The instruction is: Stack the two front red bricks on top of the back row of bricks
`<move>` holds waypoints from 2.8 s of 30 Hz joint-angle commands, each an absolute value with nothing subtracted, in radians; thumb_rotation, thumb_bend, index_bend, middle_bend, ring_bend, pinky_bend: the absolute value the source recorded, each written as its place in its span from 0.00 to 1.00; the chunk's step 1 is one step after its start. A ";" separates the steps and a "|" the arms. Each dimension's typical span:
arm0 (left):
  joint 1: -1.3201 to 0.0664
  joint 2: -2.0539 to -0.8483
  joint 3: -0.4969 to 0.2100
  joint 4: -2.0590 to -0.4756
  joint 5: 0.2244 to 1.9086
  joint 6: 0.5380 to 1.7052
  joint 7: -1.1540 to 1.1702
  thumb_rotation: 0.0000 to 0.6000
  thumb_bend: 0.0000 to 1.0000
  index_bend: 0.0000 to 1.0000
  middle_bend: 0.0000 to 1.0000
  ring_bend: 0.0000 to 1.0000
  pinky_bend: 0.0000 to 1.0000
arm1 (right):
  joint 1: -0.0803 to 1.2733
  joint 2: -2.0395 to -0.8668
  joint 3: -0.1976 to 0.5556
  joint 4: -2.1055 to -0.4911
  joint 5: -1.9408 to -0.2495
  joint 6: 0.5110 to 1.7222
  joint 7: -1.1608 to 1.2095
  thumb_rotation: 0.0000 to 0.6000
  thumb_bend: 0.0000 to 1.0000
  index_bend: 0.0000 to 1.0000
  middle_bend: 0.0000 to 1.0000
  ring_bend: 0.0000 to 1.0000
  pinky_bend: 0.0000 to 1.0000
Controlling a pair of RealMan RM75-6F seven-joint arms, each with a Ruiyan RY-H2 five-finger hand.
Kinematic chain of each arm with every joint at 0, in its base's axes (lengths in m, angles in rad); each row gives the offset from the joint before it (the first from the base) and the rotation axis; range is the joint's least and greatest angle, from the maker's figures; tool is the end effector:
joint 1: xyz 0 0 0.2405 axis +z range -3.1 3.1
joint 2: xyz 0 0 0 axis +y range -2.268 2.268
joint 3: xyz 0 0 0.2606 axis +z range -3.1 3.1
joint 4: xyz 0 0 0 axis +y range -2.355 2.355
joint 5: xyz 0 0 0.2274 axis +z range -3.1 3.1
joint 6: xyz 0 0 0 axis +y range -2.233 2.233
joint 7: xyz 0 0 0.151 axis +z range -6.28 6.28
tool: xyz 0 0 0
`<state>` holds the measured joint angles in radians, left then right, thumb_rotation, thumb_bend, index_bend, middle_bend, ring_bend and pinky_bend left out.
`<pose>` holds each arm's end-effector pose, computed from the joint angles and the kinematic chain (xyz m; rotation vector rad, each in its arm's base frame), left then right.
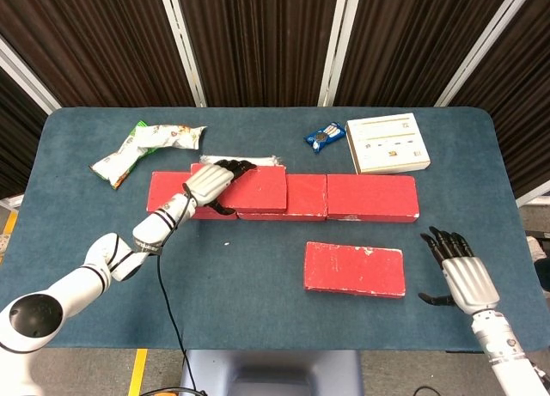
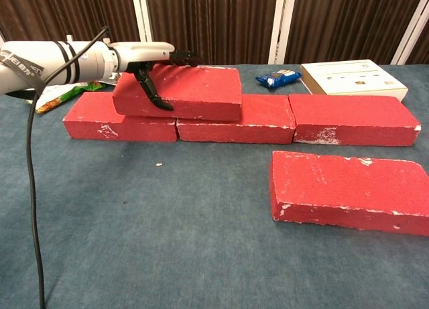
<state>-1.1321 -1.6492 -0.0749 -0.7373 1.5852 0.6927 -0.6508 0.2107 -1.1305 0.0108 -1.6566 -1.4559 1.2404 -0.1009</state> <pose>-0.1074 0.4962 -0.0232 -2.1073 -0.9191 -1.0019 -0.3084 -0.2141 0.0995 1.6135 -1.0055 0.7623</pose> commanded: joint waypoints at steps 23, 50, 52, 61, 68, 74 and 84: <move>-1.145 -1.649 -0.019 -0.716 1.579 0.679 -0.735 1.00 0.25 0.00 0.04 0.03 0.12 | 0.211 -1.136 0.011 -1.657 -1.450 1.245 -0.112 1.00 0.10 0.00 0.00 0.00 0.00; -1.125 -1.598 -0.003 -0.797 1.584 0.753 -0.707 1.00 0.26 0.00 0.00 0.00 0.08 | 0.213 -1.145 0.009 -1.654 -1.461 1.251 -0.116 1.00 0.10 0.00 0.00 0.00 0.00; -1.097 -1.562 0.000 -0.854 1.590 0.809 -0.667 1.00 0.25 0.00 0.00 0.00 0.08 | 0.217 -1.145 0.000 -1.651 -1.487 1.248 -0.091 1.00 0.10 0.00 0.00 0.00 0.00; -0.796 -1.387 0.123 -1.135 1.563 1.060 -0.359 1.00 0.26 0.00 0.00 0.00 0.07 | 0.265 -1.220 -0.021 -1.631 -1.569 1.193 -0.011 1.00 0.10 0.00 0.00 0.00 0.00; -0.564 -1.391 0.155 -1.178 1.450 1.188 -0.165 1.00 0.26 0.00 0.00 0.00 0.06 | 0.361 -1.321 0.014 -1.633 -1.516 1.048 -0.063 1.00 0.10 0.00 0.00 0.00 0.00; -0.468 -1.418 0.141 -1.132 1.474 1.312 -0.149 1.00 0.26 0.00 0.00 0.00 0.05 | 0.410 -1.375 0.060 -1.669 -1.375 0.977 -0.233 1.00 0.10 0.00 0.00 0.00 0.00; -0.408 -1.428 0.115 -1.087 1.526 1.384 -0.213 1.00 0.26 0.00 0.00 0.00 0.05 | 0.484 -1.437 0.086 -1.672 -1.140 0.895 -0.414 1.00 0.10 0.00 0.00 0.00 0.00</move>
